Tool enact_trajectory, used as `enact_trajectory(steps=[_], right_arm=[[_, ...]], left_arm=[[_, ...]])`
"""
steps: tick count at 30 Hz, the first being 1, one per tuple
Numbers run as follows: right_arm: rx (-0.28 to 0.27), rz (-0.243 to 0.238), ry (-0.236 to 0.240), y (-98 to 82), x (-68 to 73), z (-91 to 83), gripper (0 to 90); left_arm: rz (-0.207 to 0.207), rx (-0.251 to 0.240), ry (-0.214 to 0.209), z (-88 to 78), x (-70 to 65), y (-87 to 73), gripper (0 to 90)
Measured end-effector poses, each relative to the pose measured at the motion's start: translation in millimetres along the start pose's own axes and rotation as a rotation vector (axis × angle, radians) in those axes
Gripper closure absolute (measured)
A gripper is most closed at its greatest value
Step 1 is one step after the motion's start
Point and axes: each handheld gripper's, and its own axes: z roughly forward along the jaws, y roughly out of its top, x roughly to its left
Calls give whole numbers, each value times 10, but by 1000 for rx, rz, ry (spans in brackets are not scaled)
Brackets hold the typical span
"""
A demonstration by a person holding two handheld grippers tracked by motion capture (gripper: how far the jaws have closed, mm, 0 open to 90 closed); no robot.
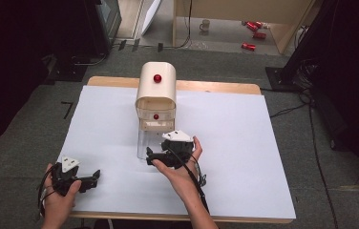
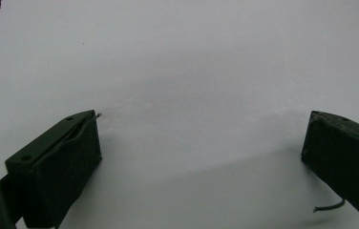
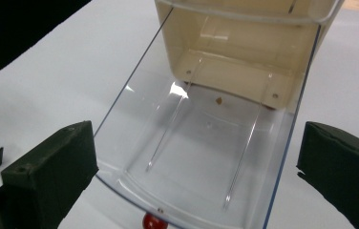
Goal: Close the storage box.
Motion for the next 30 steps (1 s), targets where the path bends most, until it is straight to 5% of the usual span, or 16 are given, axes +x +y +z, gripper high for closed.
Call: enact_trajectory(steps=[4,11,25,30], right_arm=[[11,-40,-41,-103,54,-33,0],[21,-38,-25,-265,159,-73,0],[-15,15,-44,-540,303,-88,2],[-26,8,-95,-640,349,-42,97]], left_arm=[[-2,0,-1,1,-1,-1,0],[0,1,-1,-1,0,-1,0],[0,1,-1,-1,0,-1,0],[1,1,-1,-1,0,-1,0]])
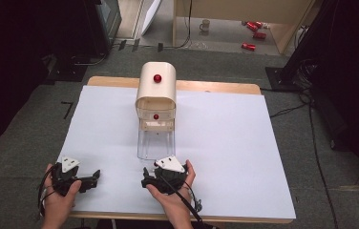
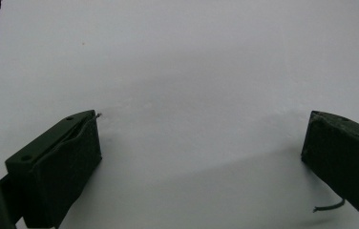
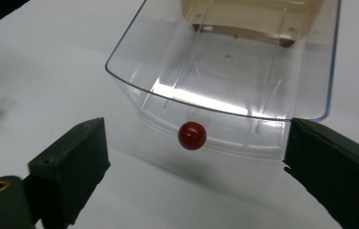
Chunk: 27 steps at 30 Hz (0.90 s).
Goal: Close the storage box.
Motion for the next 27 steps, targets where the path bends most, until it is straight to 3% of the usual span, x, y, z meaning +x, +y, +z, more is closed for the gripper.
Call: enact_trajectory(steps=[3,4,6,9,14,15,16,27], right_arm=[[-17,6,-17,-11,14,-6,144],[-31,17,-30,-27,25,-12,205],[-42,23,-42,-59,33,-14,245],[-29,41,-45,-100,33,-1,287],[-4,56,-28,-166,17,86,489],[-4,56,-28,-166,17,86,489],[-4,59,-22,-167,14,108,554],[12,84,6,-177,2,207,741]], left_arm=[[0,0,0,0,0,0,0],[0,0,0,0,0,0,0],[0,0,0,0,0,0,0],[0,0,0,0,0,0,0],[0,0,0,0,0,0,0],[0,0,0,0,0,0,0],[0,0,0,0,0,0,0],[0,0,0,0,0,0,0]])
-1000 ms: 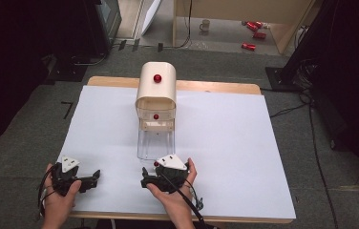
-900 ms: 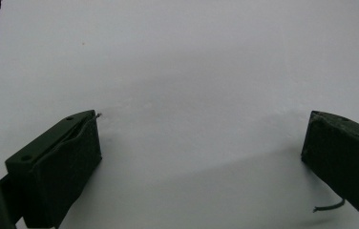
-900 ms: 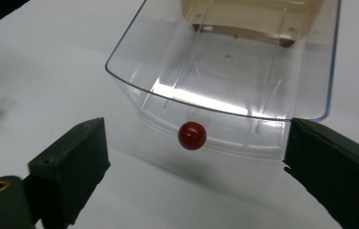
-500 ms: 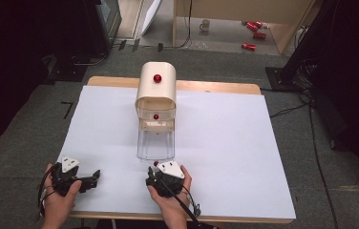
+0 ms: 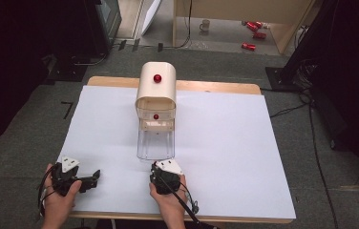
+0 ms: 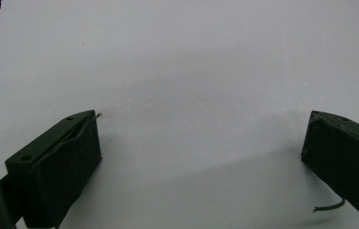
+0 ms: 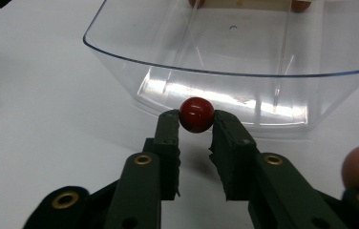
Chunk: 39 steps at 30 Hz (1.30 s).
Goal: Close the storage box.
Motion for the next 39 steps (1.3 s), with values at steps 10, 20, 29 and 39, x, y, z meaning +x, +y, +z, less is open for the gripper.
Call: enact_trajectory(steps=[10,20,29,39], right_arm=[[-4,-8,24,92,-12,-29,755],[-9,-16,32,285,-63,-5,754],[-5,-2,40,441,-105,114,753],[1,-2,31,612,-173,283,753]], left_arm=[[0,0,0,0,0,0,0],[0,0,0,0,0,0,0],[0,0,0,-1,0,0,0],[0,0,0,-1,0,0,0]])
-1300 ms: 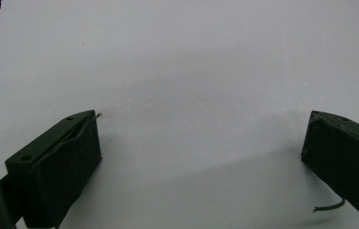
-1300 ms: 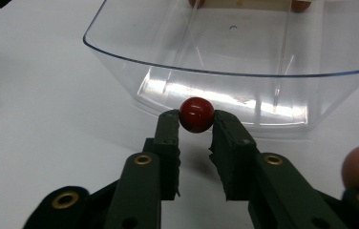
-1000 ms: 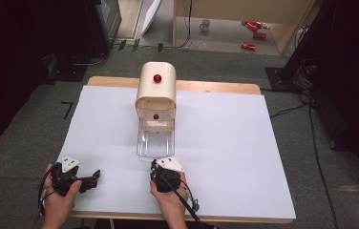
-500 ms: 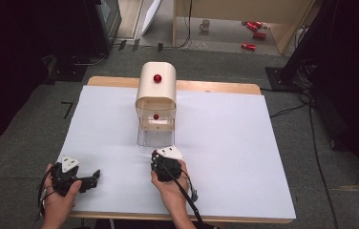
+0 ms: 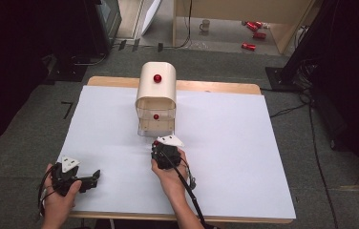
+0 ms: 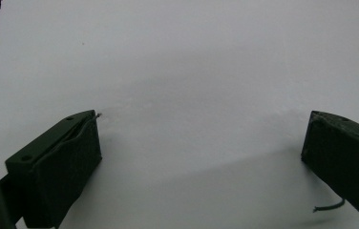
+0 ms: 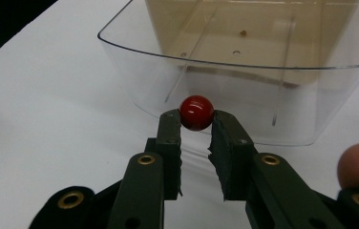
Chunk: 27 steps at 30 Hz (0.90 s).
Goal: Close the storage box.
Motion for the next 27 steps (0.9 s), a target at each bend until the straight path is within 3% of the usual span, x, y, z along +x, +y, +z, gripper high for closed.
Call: enact_trajectory(steps=[27], right_arm=[[2,-5,-18,229,-130,319,752]], left_arm=[[0,0,0,0,1,0,0]])
